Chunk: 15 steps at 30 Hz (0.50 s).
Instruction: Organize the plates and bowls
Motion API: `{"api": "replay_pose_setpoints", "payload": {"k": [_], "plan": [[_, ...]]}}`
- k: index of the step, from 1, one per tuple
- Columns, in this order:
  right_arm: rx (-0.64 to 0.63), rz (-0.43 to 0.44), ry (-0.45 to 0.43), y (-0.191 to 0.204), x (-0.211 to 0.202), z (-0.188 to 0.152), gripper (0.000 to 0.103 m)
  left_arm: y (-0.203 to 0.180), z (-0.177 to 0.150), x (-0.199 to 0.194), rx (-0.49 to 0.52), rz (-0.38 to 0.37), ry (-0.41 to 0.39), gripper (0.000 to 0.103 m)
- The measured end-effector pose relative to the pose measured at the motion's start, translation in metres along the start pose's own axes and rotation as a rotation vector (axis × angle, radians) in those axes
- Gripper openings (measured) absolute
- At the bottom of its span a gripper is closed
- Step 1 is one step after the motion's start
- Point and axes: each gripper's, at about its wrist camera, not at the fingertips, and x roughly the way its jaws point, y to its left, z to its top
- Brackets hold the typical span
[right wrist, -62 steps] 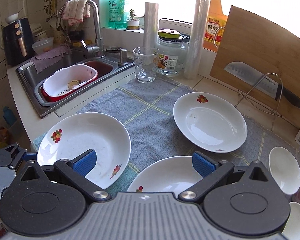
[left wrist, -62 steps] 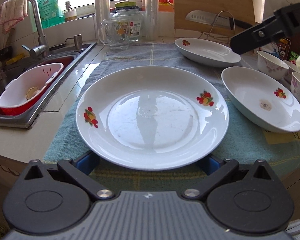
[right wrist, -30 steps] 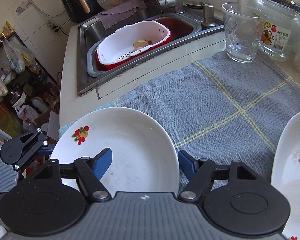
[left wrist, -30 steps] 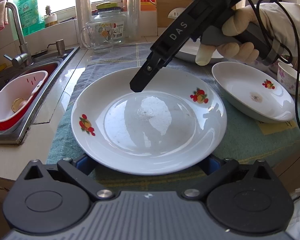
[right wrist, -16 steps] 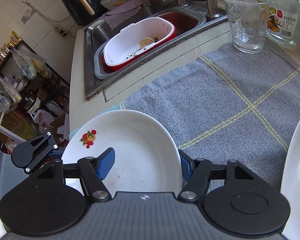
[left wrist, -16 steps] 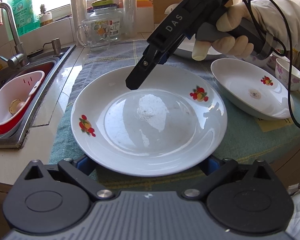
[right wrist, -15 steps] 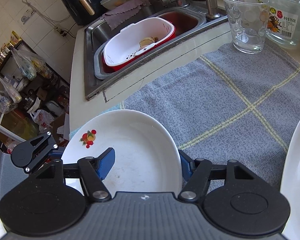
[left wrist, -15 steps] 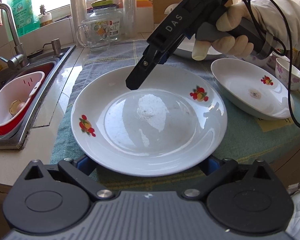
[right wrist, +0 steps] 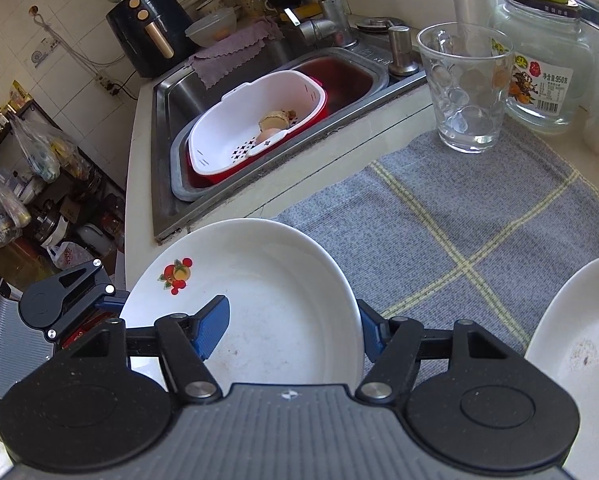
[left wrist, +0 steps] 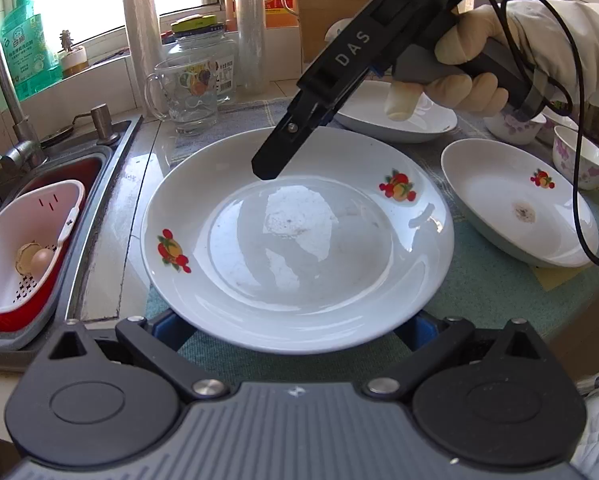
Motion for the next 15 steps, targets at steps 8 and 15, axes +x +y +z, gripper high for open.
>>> {"api": "replay_pose_setpoints", "payload": {"k": [8, 15], "plan": [[0.039, -0.059, -0.033, -0.019, -0.001, 0.017, 0.072, 0.026, 0.017, 0.019, 0.058, -0.047, -0.013, 0.101], [0.085, -0.119, -0.058, -0.036, 0.002, 0.026, 0.072, 0.043, 0.034, 0.044, 0.101, -0.091, -0.014, 0.101]]}}
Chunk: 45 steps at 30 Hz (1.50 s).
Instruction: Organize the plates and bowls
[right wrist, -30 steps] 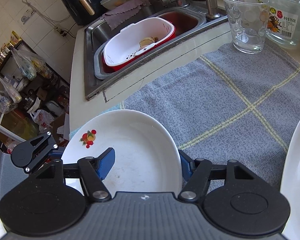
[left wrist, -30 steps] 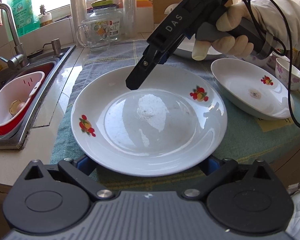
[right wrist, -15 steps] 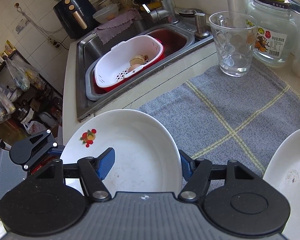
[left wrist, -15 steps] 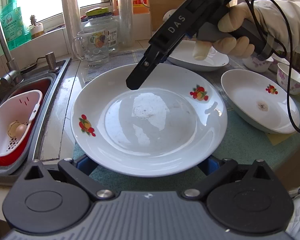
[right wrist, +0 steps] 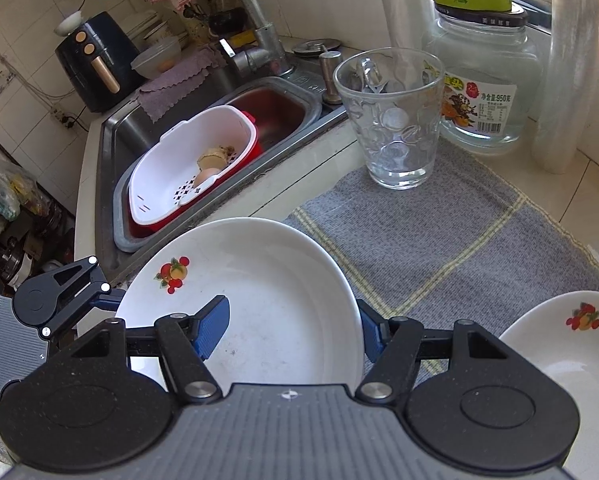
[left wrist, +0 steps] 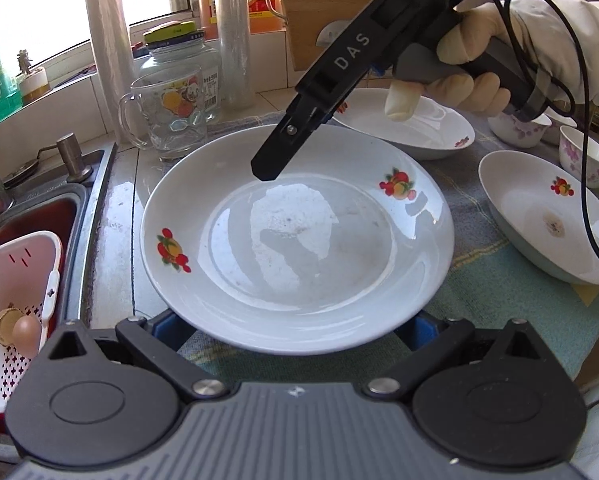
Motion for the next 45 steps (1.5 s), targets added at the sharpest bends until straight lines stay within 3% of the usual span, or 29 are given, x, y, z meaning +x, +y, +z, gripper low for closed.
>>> {"api": "replay_pose_setpoints", "payload": {"k": [21, 32, 45], "plan": [[0.061, -0.046, 0.001, -0.027, 0.024, 0.009, 0.072, 0.021, 0.011, 0.03, 0.021, -0.037, 0.022, 0.101], [0.011, -0.062, -0.019, -0.011, 0.017, 0.011, 0.099, 0.021, 0.008, 0.027, 0.025, -0.016, 0.021, 0.102], [-0.034, -0.167, -0.078, 0.022, -0.013, -0.006, 0.103, 0.003, -0.002, -0.007, -0.015, 0.016, -0.01, 0.102]]}}
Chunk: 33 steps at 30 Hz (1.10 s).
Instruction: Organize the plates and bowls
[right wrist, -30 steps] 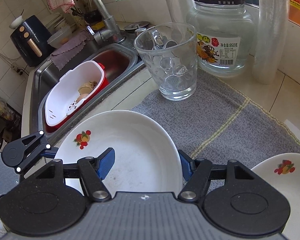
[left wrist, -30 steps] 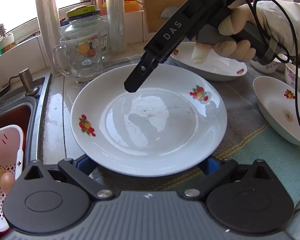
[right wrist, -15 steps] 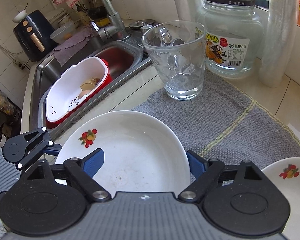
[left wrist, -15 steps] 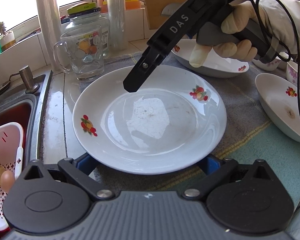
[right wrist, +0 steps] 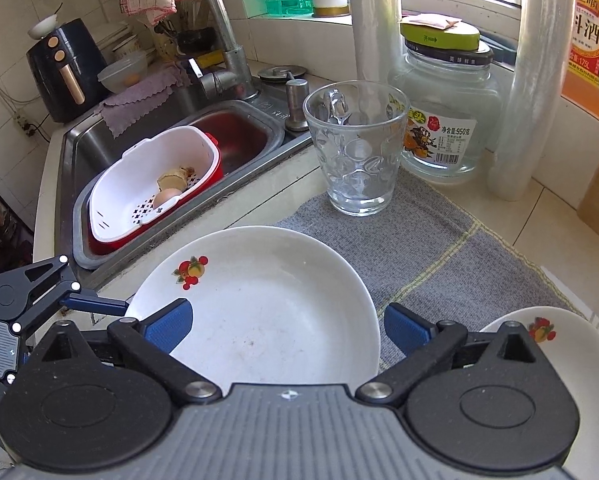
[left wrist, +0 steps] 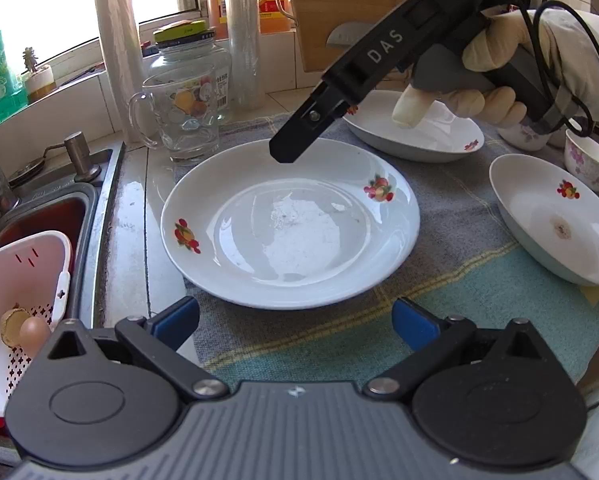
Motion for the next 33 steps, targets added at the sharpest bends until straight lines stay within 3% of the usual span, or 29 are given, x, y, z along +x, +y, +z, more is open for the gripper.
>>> {"api": "replay_pose_setpoints", "payload": {"k": [10, 13, 24, 33], "plan": [[0.002, -0.105, -0.066, 0.035, -0.045, -0.04, 0.103, -0.017, -0.005, -0.03, -0.055, 0.083, -0.054, 0.102], [0.029, -0.144, -0.095, 0.044, -0.06, -0.06, 0.103, -0.021, -0.005, -0.034, -0.074, 0.066, -0.044, 0.102], [0.151, -0.392, -0.192, 0.071, -0.116, -0.149, 0.103, -0.043, 0.008, -0.036, -0.125, 0.102, -0.065, 0.102], [0.262, -0.453, -0.22, 0.075, -0.167, -0.227, 0.103, -0.082, 0.021, -0.036, -0.164, 0.021, -0.077, 0.102]]}}
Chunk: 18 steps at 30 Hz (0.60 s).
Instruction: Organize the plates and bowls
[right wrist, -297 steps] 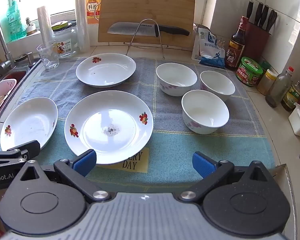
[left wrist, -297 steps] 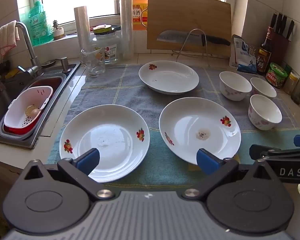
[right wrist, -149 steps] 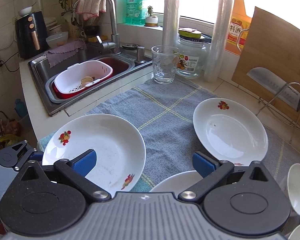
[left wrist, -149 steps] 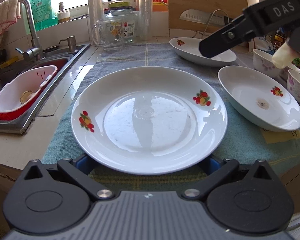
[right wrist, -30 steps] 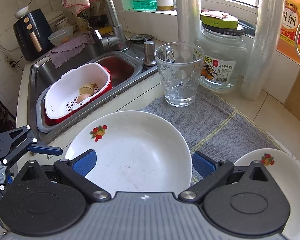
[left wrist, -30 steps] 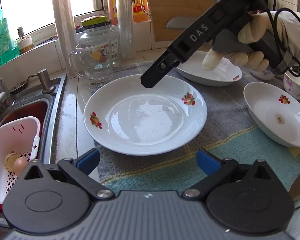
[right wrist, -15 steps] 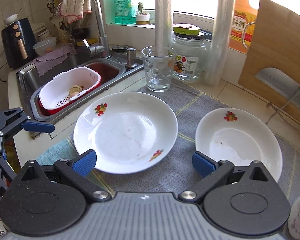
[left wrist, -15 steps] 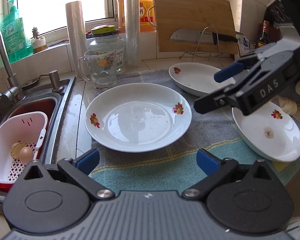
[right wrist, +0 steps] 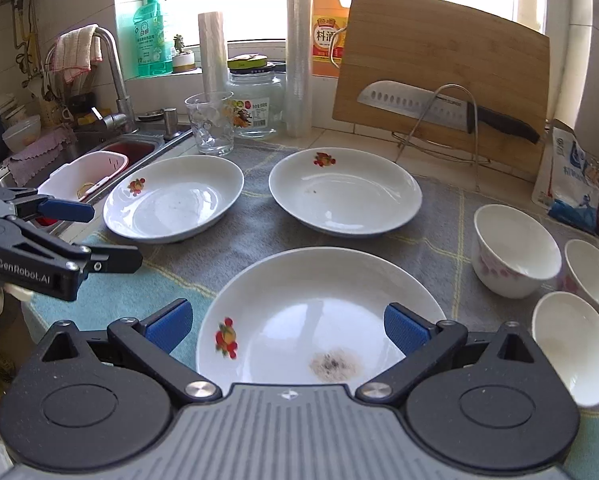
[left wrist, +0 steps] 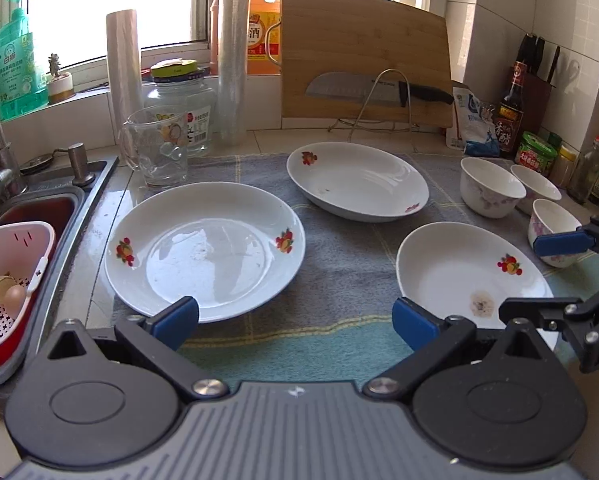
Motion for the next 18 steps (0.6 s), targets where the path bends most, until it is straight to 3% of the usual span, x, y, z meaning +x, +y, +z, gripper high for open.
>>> {"api": "replay_pose_setpoints", "payload": {"k": [8, 18], "plan": [[-0.024, 0.024, 0.061, -0.024, -0.022, -0.045, 0.103, -0.038, 0.001, 0.003, -0.053, -0.028, 0.019, 0.102], [-0.089, 0.069, 0.089, -0.043, 0.008, -0.07, 0.103, -0.068, -0.004, -0.007, -0.075, 0.056, 0.043, 0.102]]}}
